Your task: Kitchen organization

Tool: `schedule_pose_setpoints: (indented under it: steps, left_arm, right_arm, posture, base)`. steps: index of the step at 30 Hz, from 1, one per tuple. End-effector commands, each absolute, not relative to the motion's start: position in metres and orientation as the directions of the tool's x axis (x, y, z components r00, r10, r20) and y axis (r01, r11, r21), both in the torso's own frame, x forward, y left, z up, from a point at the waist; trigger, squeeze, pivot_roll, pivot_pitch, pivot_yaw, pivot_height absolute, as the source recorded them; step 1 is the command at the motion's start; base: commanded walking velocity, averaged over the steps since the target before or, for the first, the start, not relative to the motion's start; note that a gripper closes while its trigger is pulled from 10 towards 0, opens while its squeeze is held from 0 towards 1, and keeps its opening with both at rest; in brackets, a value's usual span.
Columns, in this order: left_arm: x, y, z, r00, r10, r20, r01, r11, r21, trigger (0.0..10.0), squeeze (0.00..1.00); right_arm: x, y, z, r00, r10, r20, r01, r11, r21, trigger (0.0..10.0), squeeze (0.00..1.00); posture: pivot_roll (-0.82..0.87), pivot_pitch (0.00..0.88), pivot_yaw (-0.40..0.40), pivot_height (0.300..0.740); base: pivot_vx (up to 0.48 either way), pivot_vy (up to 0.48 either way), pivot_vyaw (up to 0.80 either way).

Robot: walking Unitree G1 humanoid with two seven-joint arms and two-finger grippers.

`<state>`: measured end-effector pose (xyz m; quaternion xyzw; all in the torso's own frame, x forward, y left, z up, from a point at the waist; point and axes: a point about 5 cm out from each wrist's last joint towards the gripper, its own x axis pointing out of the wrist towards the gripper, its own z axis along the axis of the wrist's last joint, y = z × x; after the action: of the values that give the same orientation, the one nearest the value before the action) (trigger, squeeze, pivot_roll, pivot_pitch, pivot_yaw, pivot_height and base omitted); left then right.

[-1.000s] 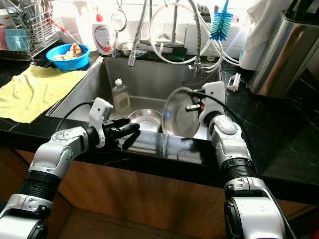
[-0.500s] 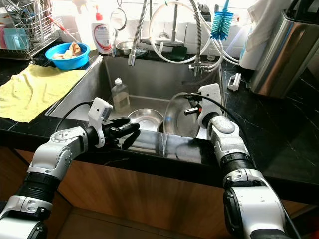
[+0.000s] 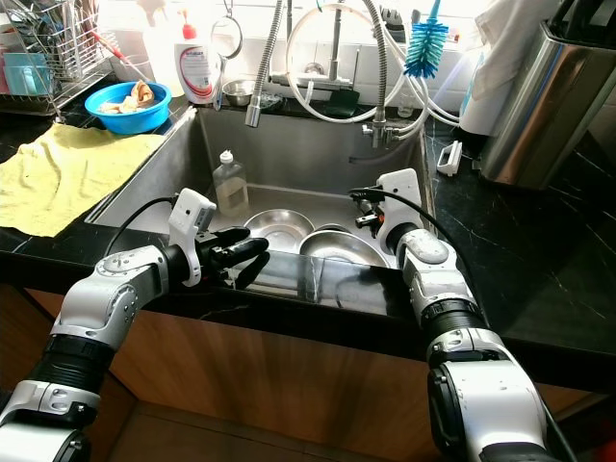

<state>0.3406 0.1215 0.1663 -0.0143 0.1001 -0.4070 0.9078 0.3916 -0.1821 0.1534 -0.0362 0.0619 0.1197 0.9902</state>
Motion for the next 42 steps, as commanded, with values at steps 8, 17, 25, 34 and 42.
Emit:
schedule_pose_setpoints:
  steps: [8, 17, 25, 34, 42]
  left_arm:
    - [0.33, 0.127, 0.13, 0.636, -0.712, -0.297, 0.699, 0.695, -0.168, 10.0, 0.0]
    - [0.348, 0.155, 0.159, 0.928, -0.372, 0.008, 0.369, 0.92, -0.13, 10.0, 0.0]
    - [0.328, 0.173, 0.17, 0.966, -0.155, 0.208, 0.166, 0.985, -0.039, 10.0, 0.0]
    - [0.308, 0.185, 0.161, 0.965, -0.004, 0.263, 0.003, 1.0, 0.004, 10.0, 0.0]
    - [0.311, 0.172, 0.167, 0.955, -0.038, 0.295, 0.03, 0.999, 0.03, 10.0, 0.0]
  right_arm:
    - [0.368, -0.189, 0.206, 0.963, 0.066, 0.26, -0.056, 0.997, -0.048, 10.0, 0.0]
    - [0.305, -0.187, 0.209, 0.919, -0.038, 0.393, 0.05, 0.999, -0.022, 10.0, 0.0]
    - [0.268, -0.188, 0.198, 0.919, -0.097, 0.382, 0.103, 0.995, 0.007, 10.0, 0.0]
    - [0.243, -0.193, 0.184, 0.934, -0.158, 0.32, 0.167, 0.986, 0.002, 10.0, 0.0]
    - [0.243, -0.191, 0.186, 0.935, -0.158, 0.317, 0.175, 0.984, -0.025, 10.0, 0.0]
  posture:
    - [-0.07, 0.001, -0.037, 0.74]
    - [-0.09, 0.0, -0.029, 0.74]
    - [-0.09, 0.0, -0.025, 0.74]
    - [-0.1, 0.0, -0.02, 0.74]
    - [-0.11, 0.0, -0.015, 0.74]
  base:
    - [0.0, 0.0, 0.0]
    - [0.0, 0.0, 0.0]
    - [0.0, 0.0, 0.0]
    - [0.0, 0.0, 0.0]
    - [0.0, 0.0, 0.58]
